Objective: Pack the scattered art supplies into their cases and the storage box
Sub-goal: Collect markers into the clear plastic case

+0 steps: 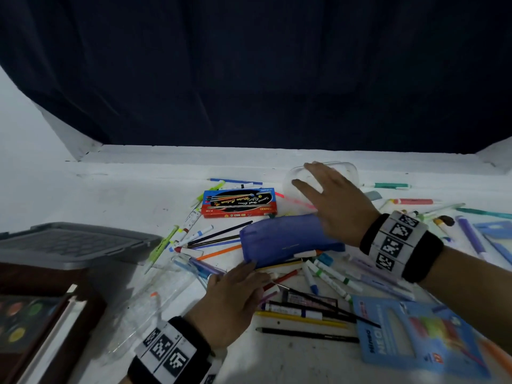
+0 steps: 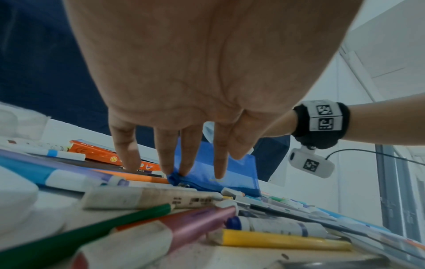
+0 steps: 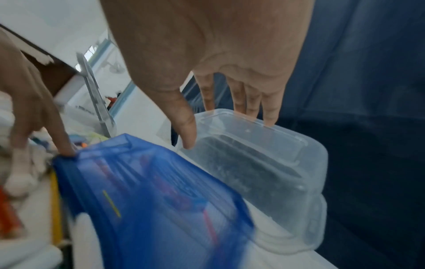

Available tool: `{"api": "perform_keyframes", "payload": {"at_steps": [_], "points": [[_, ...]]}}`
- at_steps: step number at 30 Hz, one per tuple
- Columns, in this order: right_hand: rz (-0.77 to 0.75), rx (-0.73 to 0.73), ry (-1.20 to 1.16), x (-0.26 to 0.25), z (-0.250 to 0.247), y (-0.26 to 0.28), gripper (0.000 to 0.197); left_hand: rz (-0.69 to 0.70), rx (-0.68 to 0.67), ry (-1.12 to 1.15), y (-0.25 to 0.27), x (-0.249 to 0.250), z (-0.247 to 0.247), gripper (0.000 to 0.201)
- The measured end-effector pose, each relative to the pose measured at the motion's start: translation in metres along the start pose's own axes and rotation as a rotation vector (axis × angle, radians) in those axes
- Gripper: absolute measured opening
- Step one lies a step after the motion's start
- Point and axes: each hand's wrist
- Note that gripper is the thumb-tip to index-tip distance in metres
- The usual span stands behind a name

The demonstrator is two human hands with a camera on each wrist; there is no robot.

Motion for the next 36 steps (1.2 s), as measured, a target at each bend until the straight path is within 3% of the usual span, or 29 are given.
{"api": "perform_keyframes", "payload": {"at_steps": [3,5,7,10,13,15,17,20,26,31,36], "points": [[-0.053,0.048,-0.042,-0.022,-0.02,0.016,0.085,-0.013,-0.066,0.044,0.003,-0.002,-0.006,0.042],[-0.11,0.066,-0.072,-0.034,-0.034,0.027,0.079,-0.015,-0.011,0.088,0.01,0.0,-0.015,0.04],[-0.178,0.111,-0.094,-0.044,-0.046,0.037,0.075,-0.11,0.047,0.071,0.023,0.002,-0.027,0.052],[-0.213,0.119,-0.192,-0.055,-0.061,0.053,0.075,-0.22,0.109,-0.106,0.05,-0.006,-0.04,0.06],[-0.171,0.094,-0.411,-0.066,-0.071,0.075,0.074,-0.278,0.003,-0.263,0.07,-0.022,-0.036,0.036],[-0.153,0.075,-0.541,-0.074,-0.072,0.089,0.078,-0.264,0.0,-0.302,0.077,-0.027,-0.028,0.014],[-0.118,0.028,-0.625,-0.08,-0.07,0.105,0.083,-0.23,0.012,-0.285,0.081,-0.028,-0.023,0.009],[-0.069,0.004,-0.7,-0.085,-0.065,0.13,0.09,-0.287,-0.045,-0.278,0.079,-0.028,-0.023,0.016],[0.033,-0.099,-0.757,-0.09,-0.057,0.164,0.097,-0.535,-0.098,-0.316,0.064,-0.017,-0.032,0.064],[0.129,-0.131,-0.813,-0.096,-0.057,0.173,0.1,-0.567,-0.112,-0.38,0.049,-0.013,-0.034,0.065],[0.142,-0.202,-0.786,-0.104,-0.061,0.179,0.12,-0.567,-0.127,-0.394,0.041,-0.018,-0.042,0.059]]}}
Point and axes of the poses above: each hand's wrist, its own y-axis away from the middle knuckle, its own z-axis out of the palm, x = y × z, and after that the axes turned 7 degrees about y, right-handed
